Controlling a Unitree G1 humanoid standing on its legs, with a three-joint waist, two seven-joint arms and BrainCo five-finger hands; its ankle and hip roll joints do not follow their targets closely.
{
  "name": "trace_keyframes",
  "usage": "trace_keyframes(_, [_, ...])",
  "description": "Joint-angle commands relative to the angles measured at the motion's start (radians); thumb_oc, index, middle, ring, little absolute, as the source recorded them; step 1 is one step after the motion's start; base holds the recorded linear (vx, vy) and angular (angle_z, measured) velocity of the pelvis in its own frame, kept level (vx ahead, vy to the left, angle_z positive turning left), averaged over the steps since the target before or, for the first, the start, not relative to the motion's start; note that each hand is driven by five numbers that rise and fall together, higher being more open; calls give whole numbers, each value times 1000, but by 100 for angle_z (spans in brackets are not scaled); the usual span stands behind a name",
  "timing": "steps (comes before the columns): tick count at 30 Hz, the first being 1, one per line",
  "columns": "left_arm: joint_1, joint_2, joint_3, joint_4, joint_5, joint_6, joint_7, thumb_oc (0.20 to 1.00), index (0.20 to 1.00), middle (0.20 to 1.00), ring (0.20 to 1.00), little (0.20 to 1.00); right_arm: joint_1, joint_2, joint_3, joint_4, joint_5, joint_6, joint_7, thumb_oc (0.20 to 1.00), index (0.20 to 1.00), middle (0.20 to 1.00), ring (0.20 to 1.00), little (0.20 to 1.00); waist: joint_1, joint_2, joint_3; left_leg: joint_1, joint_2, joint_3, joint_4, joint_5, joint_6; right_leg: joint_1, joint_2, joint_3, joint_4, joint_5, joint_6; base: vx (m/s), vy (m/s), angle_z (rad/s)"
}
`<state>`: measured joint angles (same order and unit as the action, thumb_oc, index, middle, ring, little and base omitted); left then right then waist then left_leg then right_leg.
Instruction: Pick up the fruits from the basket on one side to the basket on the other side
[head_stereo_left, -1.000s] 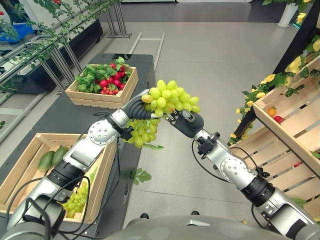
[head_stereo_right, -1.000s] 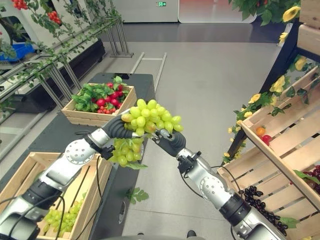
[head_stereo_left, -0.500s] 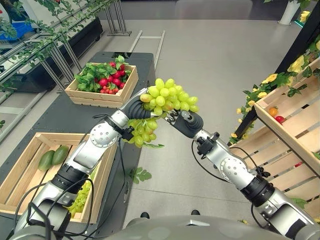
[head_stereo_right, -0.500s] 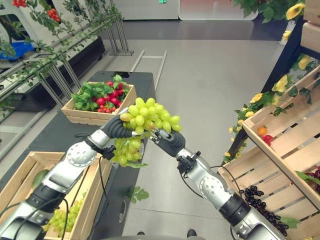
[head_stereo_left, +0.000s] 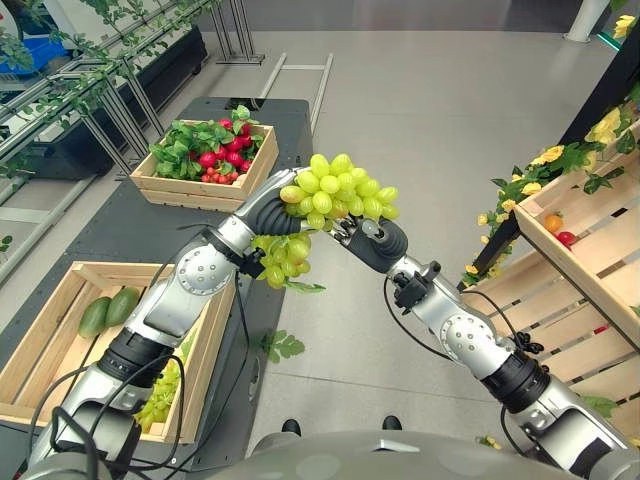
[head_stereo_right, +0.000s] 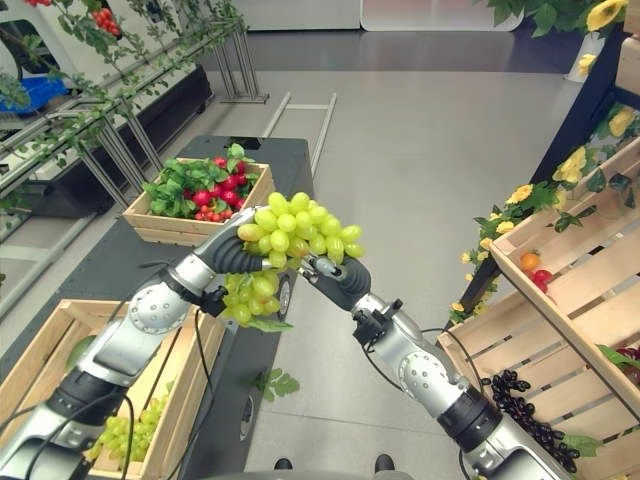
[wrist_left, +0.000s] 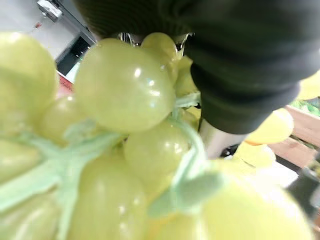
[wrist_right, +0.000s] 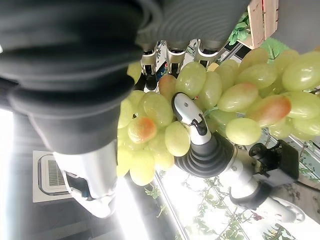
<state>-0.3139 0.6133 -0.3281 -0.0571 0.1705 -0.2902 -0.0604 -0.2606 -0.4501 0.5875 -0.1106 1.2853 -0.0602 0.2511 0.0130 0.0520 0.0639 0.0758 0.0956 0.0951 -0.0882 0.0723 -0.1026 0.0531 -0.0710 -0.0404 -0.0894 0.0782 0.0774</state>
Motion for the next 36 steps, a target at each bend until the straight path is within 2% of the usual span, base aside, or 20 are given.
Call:
trace_keyframes(1, [-80, 37, 34, 168, 75, 53, 53, 200, 200, 200, 200, 200, -66, 70, -31, -245, 10, -54, 70, 1000, 1000, 1000, 1000, 1000, -16, -69, -8, 33, -53, -7, 38, -73, 39, 0, -47, -20, 79, -17, 68, 0, 0, 0])
trace_keyframes(16, [-53, 23, 49, 151, 74, 53, 56, 200, 200, 200, 200, 200, -65, 65, -32, -252, 6, -53, 68, 1000, 1000, 1000, 1000, 1000, -20, -68, -9, 35, -50, -2, 39, -73, 39, -1, -45, -18, 80, -16, 67, 0, 0, 0])
trace_keyframes(25, [-51, 34, 38, 82, 82, 40, 37, 200, 200, 200, 200, 200, -59, 63, -41, -240, 0, -57, 63, 1000, 1000, 1000, 1000, 1000, -20, -69, -10, 36, -50, -2, 36, -72, 40, -1, -44, -19, 80, -17, 67, 0, 0, 0])
trace_keyframes(30, [-54, 77, 27, 14, 158, 26, 28, 200, 200, 200, 200, 200, -53, 59, -83, -225, -74, -91, 25, 1000, 1000, 1000, 1000, 1000, -19, -68, -9, 34, -50, -7, 35, -71, 41, -4, -46, -19, 81, -16, 69, 0, 0, 0])
trace_keyframes(31, [-65, 99, 17, -7, 193, 16, 24, 200, 200, 200, 200, 200, -48, 58, -113, -199, -115, -103, -7, 1000, 1000, 1000, 1000, 1000, -20, -66, -9, 32, -51, -10, 35, -70, 41, -3, -46, -20, 81, -16, 69, 0, 0, 0])
trace_keyframes(36, [-93, 146, -26, -58, 234, -2, 11, 200, 200, 200, 200, 200, -49, 61, -138, -155, -164, -111, -52, 1000, 1000, 1000, 1000, 1000, -17, -63, -13, 27, -53, -16, 35, -65, 41, -4, -47, -24, 78, -13, 68, -1, -4, 3])
